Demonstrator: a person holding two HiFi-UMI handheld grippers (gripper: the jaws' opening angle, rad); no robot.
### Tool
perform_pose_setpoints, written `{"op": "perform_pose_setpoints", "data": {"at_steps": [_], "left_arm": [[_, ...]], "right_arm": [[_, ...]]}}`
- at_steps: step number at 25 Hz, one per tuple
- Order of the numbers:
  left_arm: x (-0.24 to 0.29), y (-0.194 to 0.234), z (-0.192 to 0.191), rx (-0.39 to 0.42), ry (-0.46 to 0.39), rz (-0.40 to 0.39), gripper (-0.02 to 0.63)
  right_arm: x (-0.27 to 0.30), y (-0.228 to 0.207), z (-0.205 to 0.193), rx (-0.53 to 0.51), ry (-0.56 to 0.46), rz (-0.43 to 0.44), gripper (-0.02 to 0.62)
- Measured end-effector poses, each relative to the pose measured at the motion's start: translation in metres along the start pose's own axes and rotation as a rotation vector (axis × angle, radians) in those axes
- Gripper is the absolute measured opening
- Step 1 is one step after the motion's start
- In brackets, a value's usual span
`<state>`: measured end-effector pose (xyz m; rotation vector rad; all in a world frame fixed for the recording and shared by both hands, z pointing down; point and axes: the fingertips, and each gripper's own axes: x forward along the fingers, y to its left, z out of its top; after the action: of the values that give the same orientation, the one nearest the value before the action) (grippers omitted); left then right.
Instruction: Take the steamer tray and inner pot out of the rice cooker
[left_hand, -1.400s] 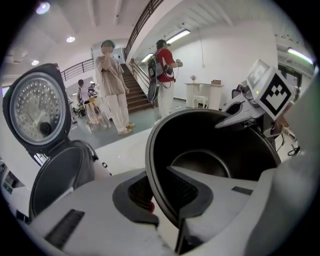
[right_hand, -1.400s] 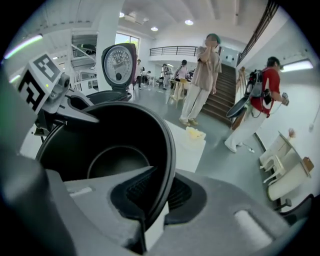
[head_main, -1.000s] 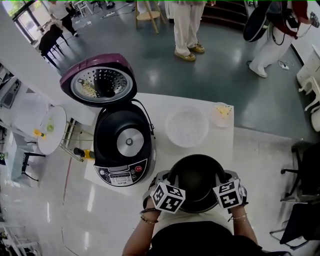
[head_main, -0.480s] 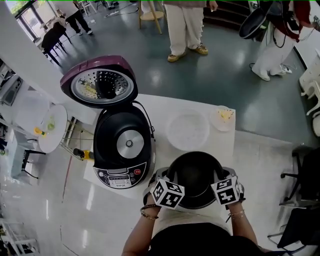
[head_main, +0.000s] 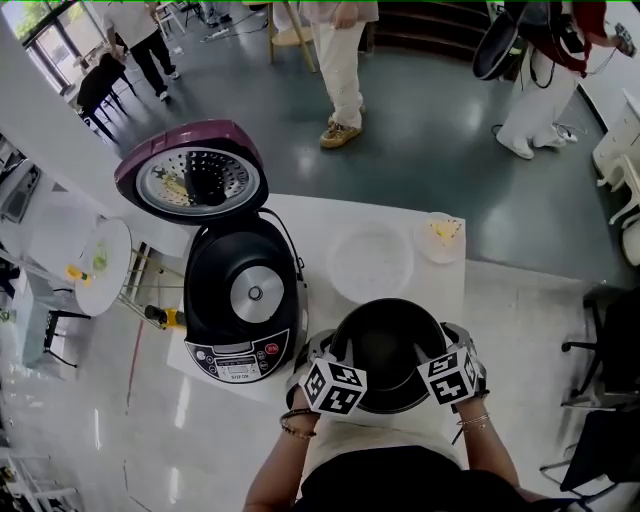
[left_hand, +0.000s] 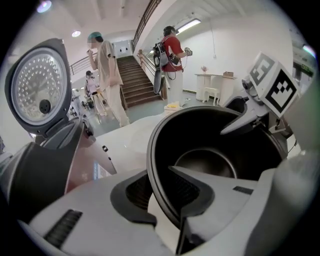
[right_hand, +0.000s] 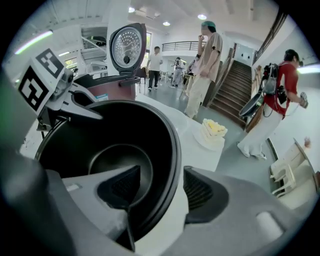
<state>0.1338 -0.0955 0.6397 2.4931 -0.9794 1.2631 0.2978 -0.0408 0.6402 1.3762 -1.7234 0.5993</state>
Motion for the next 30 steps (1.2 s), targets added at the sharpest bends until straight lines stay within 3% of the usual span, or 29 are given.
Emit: {"op": "perform_pose_setpoints", "data": {"at_steps": [4, 9, 10, 13, 15, 18, 22, 25, 30], "left_arm": [[-0.021, 0.012, 0.021, 0.01, -0.119, 0.086, 0.106], [-0.071, 0.019, 0.071, -0.024, -0.371, 0.081, 0.106], [-0.08, 0.02, 0.079, -0.033, -0.427, 0.078, 0.106], [-0.103, 0.028, 0.092, -0.106, -0.563, 0.085, 0.106], [-0.118, 0.031, 0.094, -0.165, -0.631, 0.082, 0.106], [-0.132, 0.029, 0.085, -0.192, -0.669, 0.091, 0.102], [-0.15, 0.027, 0.072, -0.263, -0.692, 0.124, 0.0], [-0.17, 0.029, 0.075, -0.306, -0.748, 0.145, -0.002], [-0.185, 0.032, 0.08, -0.302, -0.79, 0.196, -0.002]], "right_arm": [[-0.014, -0.001, 0.012, 0.064, -0.083, 0.036, 0.264], [-0.06, -0.013, 0.049, 0.102, -0.34, -0.014, 0.253], [-0.07, -0.015, 0.055, 0.116, -0.391, -0.031, 0.236], [-0.098, -0.018, 0.069, 0.147, -0.528, -0.074, 0.003], [-0.114, -0.016, 0.075, 0.158, -0.599, -0.078, 0.002], [-0.138, -0.014, 0.084, 0.167, -0.7, -0.086, 0.0], [-0.168, -0.01, 0.089, 0.143, -0.833, -0.107, 0.0], [-0.183, -0.007, 0.092, 0.146, -0.881, -0.119, 0.0], [-0.191, -0.004, 0.091, 0.17, -0.907, -0.112, 0.0]]}}
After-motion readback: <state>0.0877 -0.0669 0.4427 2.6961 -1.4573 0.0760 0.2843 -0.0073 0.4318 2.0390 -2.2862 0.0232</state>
